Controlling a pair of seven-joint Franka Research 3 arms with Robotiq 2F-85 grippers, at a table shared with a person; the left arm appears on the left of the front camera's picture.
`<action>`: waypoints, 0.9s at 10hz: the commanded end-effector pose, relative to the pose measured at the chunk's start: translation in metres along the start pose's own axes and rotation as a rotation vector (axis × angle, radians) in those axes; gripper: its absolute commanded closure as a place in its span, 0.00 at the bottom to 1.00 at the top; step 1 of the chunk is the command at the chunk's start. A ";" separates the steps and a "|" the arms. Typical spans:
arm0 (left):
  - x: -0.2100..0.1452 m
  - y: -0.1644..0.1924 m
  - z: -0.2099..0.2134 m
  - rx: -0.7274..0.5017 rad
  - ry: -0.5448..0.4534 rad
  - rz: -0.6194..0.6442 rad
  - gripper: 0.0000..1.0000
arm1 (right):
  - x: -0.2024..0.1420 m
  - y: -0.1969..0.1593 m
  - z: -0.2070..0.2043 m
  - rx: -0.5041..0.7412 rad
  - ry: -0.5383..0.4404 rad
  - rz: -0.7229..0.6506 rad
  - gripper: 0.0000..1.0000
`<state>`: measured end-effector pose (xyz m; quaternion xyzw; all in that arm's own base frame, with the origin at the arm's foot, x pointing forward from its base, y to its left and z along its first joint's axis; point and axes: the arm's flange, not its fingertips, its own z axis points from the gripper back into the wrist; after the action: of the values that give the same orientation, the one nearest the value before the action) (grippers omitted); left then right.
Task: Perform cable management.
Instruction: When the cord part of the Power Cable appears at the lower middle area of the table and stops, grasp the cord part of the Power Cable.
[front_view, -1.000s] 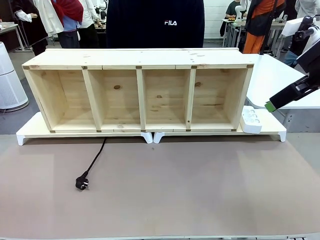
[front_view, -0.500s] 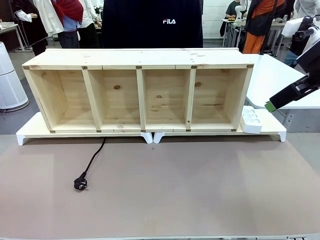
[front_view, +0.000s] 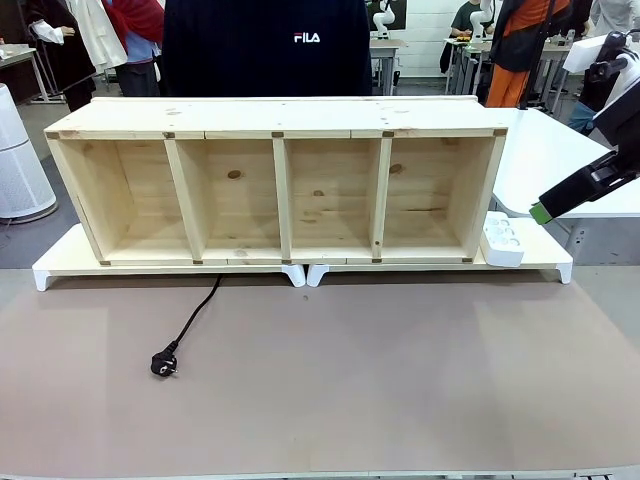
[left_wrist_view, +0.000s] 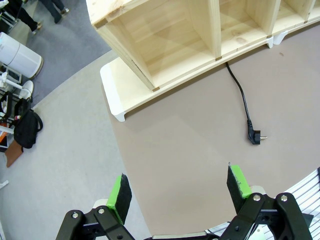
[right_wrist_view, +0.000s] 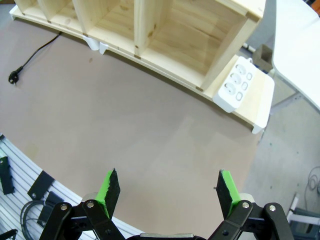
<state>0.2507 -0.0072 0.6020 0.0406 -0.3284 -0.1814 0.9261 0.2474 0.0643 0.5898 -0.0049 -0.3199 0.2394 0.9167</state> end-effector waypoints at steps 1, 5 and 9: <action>0.000 0.000 0.000 0.000 0.000 0.000 0.00 | 0.010 0.014 -0.006 0.035 0.038 0.031 0.00; 0.000 0.000 0.000 0.000 0.000 0.000 0.00 | 0.062 0.087 -0.023 0.115 0.090 0.140 0.00; 0.000 0.000 0.000 0.000 0.000 0.000 0.00 | 0.104 0.162 -0.066 0.141 0.157 0.187 0.00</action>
<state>0.2507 -0.0080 0.6019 0.0414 -0.3282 -0.1821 0.9260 0.2743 0.2453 0.5763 0.0021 -0.2363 0.3498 0.9065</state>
